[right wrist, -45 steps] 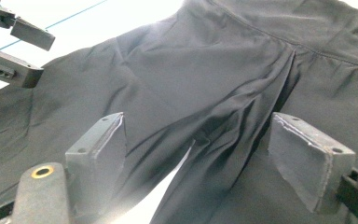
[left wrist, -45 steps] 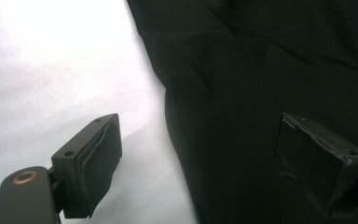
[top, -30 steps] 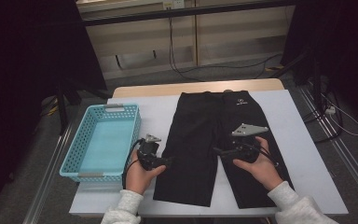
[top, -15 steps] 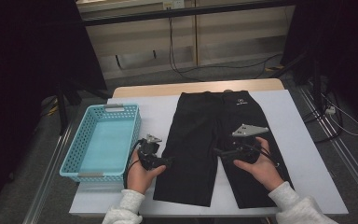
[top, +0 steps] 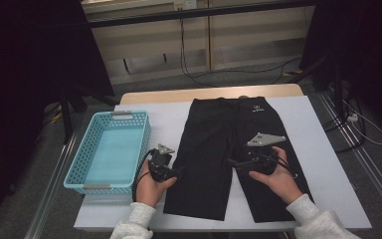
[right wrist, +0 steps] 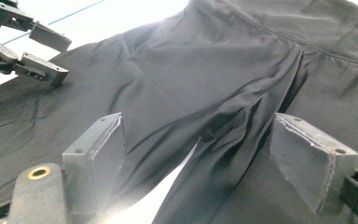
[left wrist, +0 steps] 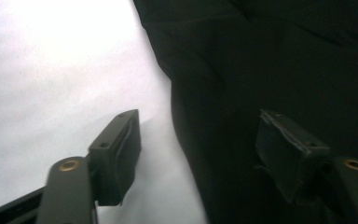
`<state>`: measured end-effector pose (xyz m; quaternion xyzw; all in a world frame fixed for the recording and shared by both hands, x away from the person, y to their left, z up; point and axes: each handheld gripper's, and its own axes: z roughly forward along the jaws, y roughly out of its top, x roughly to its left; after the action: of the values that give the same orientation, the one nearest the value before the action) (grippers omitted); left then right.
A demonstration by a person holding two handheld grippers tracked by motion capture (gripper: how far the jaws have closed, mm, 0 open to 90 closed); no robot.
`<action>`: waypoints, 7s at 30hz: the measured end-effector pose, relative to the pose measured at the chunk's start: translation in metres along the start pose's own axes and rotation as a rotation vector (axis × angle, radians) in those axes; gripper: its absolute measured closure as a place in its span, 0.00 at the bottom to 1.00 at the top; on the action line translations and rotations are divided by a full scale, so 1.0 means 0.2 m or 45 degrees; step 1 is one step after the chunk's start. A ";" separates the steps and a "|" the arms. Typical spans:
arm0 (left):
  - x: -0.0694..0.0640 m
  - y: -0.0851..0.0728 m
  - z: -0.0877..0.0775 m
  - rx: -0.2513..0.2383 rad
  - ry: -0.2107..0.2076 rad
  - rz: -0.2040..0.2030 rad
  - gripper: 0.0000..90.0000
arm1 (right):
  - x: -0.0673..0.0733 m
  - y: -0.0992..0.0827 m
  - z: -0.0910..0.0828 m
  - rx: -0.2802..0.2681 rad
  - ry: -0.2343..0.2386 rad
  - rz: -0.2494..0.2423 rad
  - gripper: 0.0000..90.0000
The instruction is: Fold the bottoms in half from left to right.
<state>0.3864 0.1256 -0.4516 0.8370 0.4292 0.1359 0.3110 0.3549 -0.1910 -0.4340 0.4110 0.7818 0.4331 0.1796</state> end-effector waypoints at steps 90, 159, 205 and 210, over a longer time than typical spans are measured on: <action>-0.22 0.10 -0.04 -0.108 -0.343 -0.123 0.99 | 0.00 0.17 0.24 -0.012 -0.035 0.034 0.16; -0.30 0.15 -0.02 -0.211 -0.401 -0.053 0.99 | -0.10 0.27 0.47 0.063 -0.051 0.125 0.98; -0.32 0.24 -0.06 -0.256 -0.521 -0.078 0.99 | -0.17 0.43 0.45 0.008 -0.033 0.063 1.00; -0.33 0.29 -0.06 -0.269 -0.569 -0.075 0.99 | -0.21 0.43 0.41 -0.011 -0.051 0.091 1.00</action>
<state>0.3773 0.0521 -0.4025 0.7963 0.3574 -0.0175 0.4877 0.4741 -0.1571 -0.4113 0.4464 0.7611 0.4343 0.1813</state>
